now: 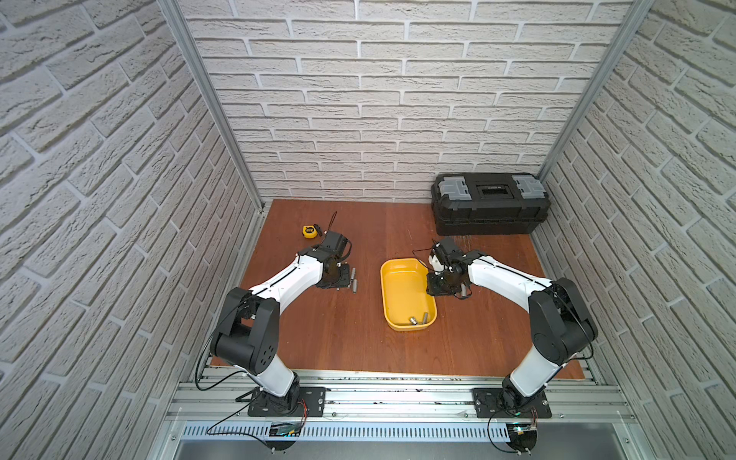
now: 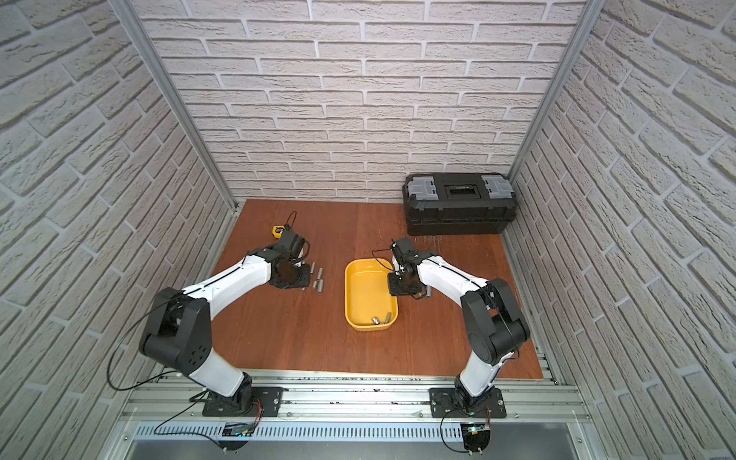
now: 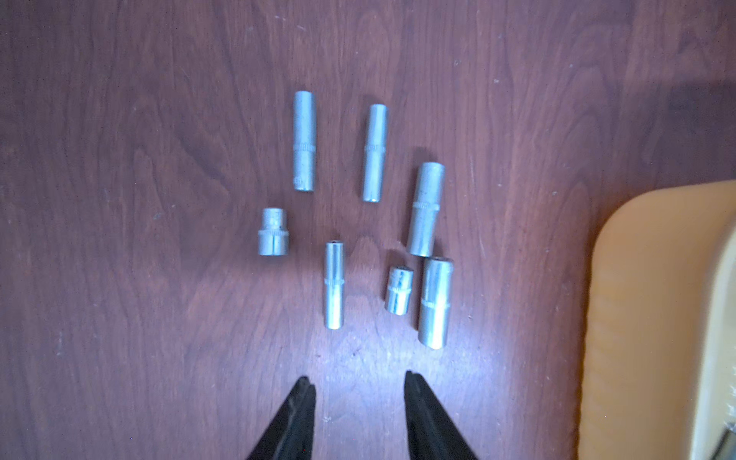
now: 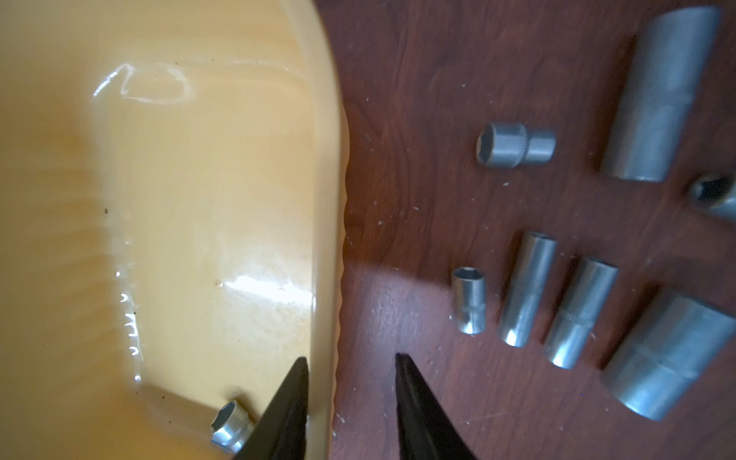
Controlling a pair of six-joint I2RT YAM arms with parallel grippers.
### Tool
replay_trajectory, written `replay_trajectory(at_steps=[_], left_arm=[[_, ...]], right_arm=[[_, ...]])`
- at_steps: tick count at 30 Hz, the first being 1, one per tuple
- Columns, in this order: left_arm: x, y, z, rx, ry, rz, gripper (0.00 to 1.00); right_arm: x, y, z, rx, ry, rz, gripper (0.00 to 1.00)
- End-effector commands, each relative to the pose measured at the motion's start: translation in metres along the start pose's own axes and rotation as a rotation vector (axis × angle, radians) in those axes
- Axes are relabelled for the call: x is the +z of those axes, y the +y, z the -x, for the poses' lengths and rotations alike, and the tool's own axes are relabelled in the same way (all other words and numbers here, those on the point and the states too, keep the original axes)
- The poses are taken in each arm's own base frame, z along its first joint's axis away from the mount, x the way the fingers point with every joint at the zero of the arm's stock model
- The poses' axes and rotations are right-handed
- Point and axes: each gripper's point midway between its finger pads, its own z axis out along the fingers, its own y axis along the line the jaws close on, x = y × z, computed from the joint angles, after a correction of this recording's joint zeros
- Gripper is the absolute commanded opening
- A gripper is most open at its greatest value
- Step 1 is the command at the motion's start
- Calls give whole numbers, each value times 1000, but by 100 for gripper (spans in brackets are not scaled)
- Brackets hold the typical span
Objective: Take out the socket from the storage box
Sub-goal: Adjust the storage box at the center of the board.
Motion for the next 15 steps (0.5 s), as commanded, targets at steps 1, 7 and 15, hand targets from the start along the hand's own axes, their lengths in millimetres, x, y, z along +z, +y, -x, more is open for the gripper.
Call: replay_trajectory(at_steps=[1,7,15], left_arm=[[-5,-2,4,-15,-45,-13,41],[-4,-3,2,-15,-48,-21,41],[-9,-5,9,4,-73,-31,41]], right_arm=[[2,4,0,-19,3,-35,33],[2,1,-9,-7,25,-70,18],[-9,-3,-16,-2,79,-102,2]])
